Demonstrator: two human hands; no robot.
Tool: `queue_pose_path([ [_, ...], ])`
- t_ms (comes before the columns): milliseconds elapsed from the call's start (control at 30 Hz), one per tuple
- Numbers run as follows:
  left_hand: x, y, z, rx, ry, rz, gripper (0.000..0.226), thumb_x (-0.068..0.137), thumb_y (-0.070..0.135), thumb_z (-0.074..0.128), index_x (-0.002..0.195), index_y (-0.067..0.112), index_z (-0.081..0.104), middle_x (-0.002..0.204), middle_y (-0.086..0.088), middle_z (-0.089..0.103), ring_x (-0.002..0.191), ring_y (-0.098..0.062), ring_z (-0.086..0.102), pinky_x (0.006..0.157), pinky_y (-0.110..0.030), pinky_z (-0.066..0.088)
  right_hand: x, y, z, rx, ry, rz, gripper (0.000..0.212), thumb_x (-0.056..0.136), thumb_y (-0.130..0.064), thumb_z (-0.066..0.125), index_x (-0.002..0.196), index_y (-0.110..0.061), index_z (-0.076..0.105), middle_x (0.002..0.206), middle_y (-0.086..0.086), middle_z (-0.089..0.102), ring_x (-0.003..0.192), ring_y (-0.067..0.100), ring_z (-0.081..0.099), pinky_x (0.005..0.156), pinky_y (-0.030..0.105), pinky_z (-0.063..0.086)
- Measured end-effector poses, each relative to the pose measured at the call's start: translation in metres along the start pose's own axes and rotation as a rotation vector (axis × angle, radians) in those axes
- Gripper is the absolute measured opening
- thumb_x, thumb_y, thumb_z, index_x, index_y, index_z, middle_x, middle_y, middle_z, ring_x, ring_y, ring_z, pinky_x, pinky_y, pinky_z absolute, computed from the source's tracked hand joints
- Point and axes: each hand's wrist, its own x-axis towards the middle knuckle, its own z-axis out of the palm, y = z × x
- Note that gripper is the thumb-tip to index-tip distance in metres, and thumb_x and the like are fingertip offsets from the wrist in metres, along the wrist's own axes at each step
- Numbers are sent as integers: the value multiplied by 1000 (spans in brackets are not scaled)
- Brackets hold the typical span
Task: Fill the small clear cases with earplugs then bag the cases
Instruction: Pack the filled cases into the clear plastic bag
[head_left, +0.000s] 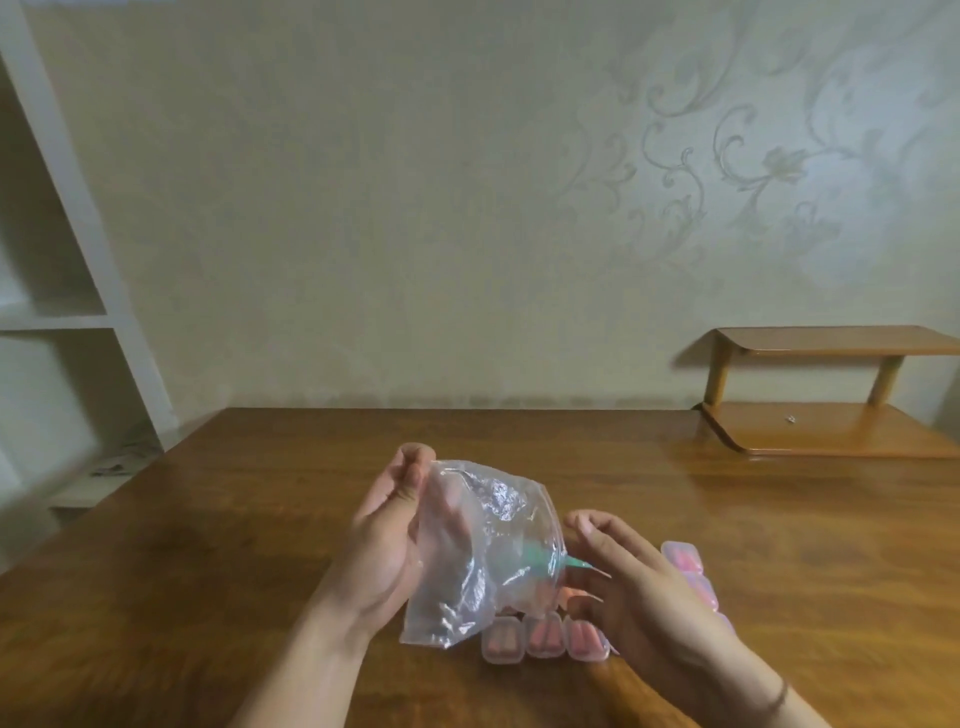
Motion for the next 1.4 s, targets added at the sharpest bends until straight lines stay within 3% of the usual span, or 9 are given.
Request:
queue_pose_path([
  [233, 1, -8, -11, -206, -11, -7, 18, 92, 20, 69, 88, 12, 53, 75, -10, 57, 72, -22, 60, 71, -28, 55, -1, 4, 0, -34, -77, 64, 26, 76, -28, 75, 79, -6, 60, 66, 11, 55, 52, 21, 46, 49, 28, 36],
  [367, -2, -10, -18, 150, 219, -9, 21, 99, 26, 49, 85, 15, 62, 76, -13, 56, 71, -24, 56, 76, -40, 49, 2, 0, -12, -46, 56, -35, 21, 84, -19, 63, 83, 2, 63, 101, 29, 67, 85, 34, 65, 86, 53, 53],
  [467, -5, -11, -15, 328, 237, -14, 33, 92, 41, 57, 106, 12, 52, 94, -17, 66, 85, -33, 62, 82, -49, 46, 2, -5, -17, -41, 138, -93, 22, 79, -14, 66, 85, 7, 62, 97, 30, 68, 79, 32, 66, 76, 44, 59],
  [600, -16, -27, -4, 330, 106, -103, 89, 61, 76, 73, 130, 30, 41, 119, -15, 70, 105, -32, 69, 86, -51, 54, 2, -11, -20, -58, 302, -288, 10, 73, -10, 73, 79, -3, 70, 74, 9, 69, 65, 14, 63, 58, 19, 53],
  [767, -31, -51, 21, 412, 169, 104, 88, 67, 88, 50, 134, 34, 33, 114, -8, 73, 98, -30, 73, 77, -41, 59, 1, -5, -23, 66, 445, -312, 11, 73, -4, 75, 77, -8, 66, 74, 8, 69, 59, 13, 62, 59, 23, 53],
  [900, -35, -56, 37, 494, 143, 69, 90, 62, 59, 82, 133, 39, 31, 105, 2, 76, 93, -19, 74, 77, -31, 59, 0, 0, -22, 139, 490, -319, 23, 69, -6, 77, 88, -9, 65, 83, 12, 71, 66, 19, 65, 64, 29, 56],
  [1100, -26, -49, 22, 586, 212, 124, 88, 78, 10, 74, 141, 48, 25, 102, -2, 76, 76, -29, 75, 71, -33, 61, -1, -19, -36, 337, 362, -259, 26, 69, -4, 72, 93, -11, 63, 77, 8, 63, 59, 14, 57, 52, 20, 52],
  [1233, -28, -52, 30, 543, 228, 166, 78, 77, 13, 72, 137, 49, 37, 119, 6, 69, 77, -25, 76, 68, -27, 60, -1, -17, -31, 571, 248, -213, 38, 78, -30, 73, 104, -8, 57, 95, 12, 67, 84, 20, 67, 77, 28, 59],
  [1400, -33, -60, 34, 585, 186, 250, 61, 83, 13, 71, 134, 40, 54, 129, 14, 66, 92, -32, 74, 76, -28, 60, -11, -1, -7, 581, 26, -21, 60, 88, -44, 65, 133, -6, 53, 129, 16, 63, 121, 30, 59, 112, 44, 35],
])
